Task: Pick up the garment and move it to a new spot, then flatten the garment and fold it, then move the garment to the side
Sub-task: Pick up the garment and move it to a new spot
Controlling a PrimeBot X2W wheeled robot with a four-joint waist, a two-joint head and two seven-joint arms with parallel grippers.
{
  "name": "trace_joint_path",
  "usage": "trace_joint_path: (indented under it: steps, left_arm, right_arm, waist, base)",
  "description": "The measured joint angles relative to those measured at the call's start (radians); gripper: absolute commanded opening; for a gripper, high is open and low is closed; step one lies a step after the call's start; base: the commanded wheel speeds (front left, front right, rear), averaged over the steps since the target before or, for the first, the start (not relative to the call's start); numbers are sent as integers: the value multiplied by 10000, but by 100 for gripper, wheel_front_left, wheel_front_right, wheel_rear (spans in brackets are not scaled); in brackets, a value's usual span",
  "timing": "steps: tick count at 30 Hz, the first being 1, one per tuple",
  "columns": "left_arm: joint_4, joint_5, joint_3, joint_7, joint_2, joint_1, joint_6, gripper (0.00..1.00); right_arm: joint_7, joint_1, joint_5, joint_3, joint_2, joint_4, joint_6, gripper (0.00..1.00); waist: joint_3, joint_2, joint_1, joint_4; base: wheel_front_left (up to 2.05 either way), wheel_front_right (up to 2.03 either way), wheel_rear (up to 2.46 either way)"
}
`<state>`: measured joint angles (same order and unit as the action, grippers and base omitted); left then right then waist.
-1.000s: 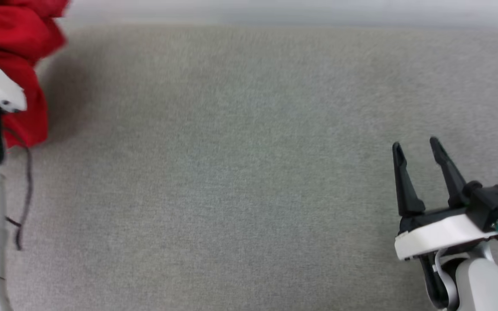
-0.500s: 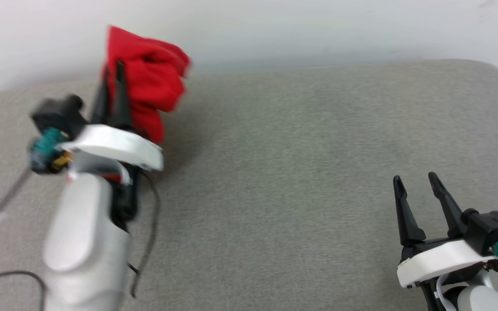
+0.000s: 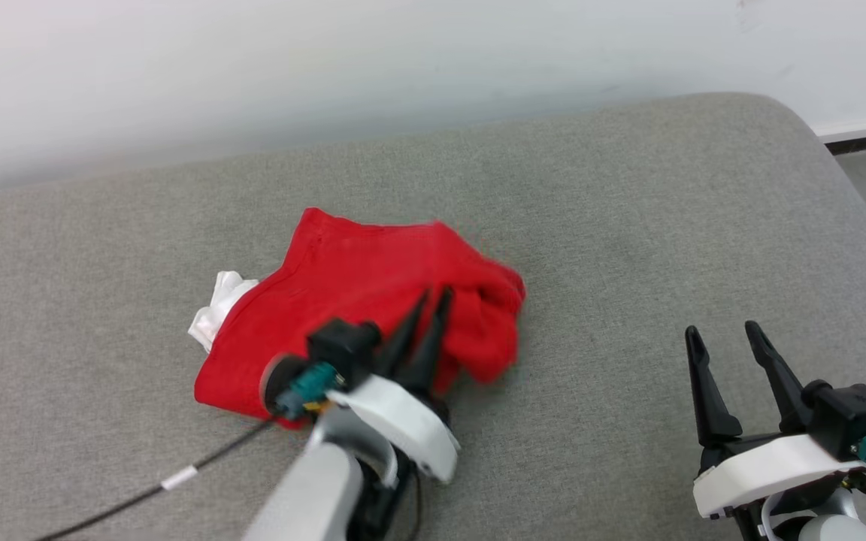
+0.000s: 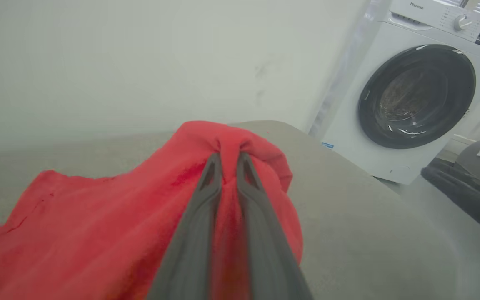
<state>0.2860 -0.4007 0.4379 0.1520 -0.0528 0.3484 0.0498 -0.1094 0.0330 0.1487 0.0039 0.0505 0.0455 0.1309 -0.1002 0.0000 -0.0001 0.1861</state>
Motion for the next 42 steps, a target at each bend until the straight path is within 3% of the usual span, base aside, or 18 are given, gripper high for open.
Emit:
trace_joint_path:
  steps: [5, 6, 7, 8, 15, 20, 32, 42]
  left_arm:
    - [213, -38, 871, -148, 17, -752, -65, 0]
    - [334, 23, 984, -117, 17, -765, -69, 23]
    - [420, 79, 1076, -65, 21, -765, -69, 82]
    - [510, 146, 1168, -35, 23, -761, -59, 100]
    - [272, 274, 1557, 412, 23, -336, 98, 100]
    - [-42, 267, 1110, 660, -67, -302, -341, 100]
    - [-483, -8, -836, 999, -1091, -1018, -1733, 100]
    - [-861, -63, -1233, 1030, -1749, -2014, -1919, 100]
  right_arm:
    - [-42, -26, 21, -40, -4, -4, 0, 100]
    - [-44, -21, 23, -58, 0, -2, 0, 100]
    - [-44, -3, 31, -63, 0, -2, 0, 100]
    - [-46, 5, 33, -67, 0, 2, 0, 100]
    - [-73, 69, 15, -282, -2, 98, 0, 100]
    - [-36, 61, 13, -389, -2, 184, 0, 100]
    - [224, -137, 13, -539, -2, 144, 0, 100]
    - [445, -439, -19, -464, -2, 84, 0, 100]
  waist:
    - [-256, 0, 0, -129]
    - [-296, 0, 1, -181]
    - [-341, 0, 0, -229]
    - [-376, 0, 1, -288]
    - [-402, 0, 1, -768]
    - [-119, 0, 1, -981]
    - [363, 0, 1, -1410]
    - [724, 0, 1, -1576]
  base:
    - [0, 0, 0]
    - [0, 0, 0]
    - [0, 0, 0]
    - [0, 0, 0]
    - [0, 0, 0]
    - [0, 0, 0]
    - [0, 0, 0]
    - [0, 0, 0]
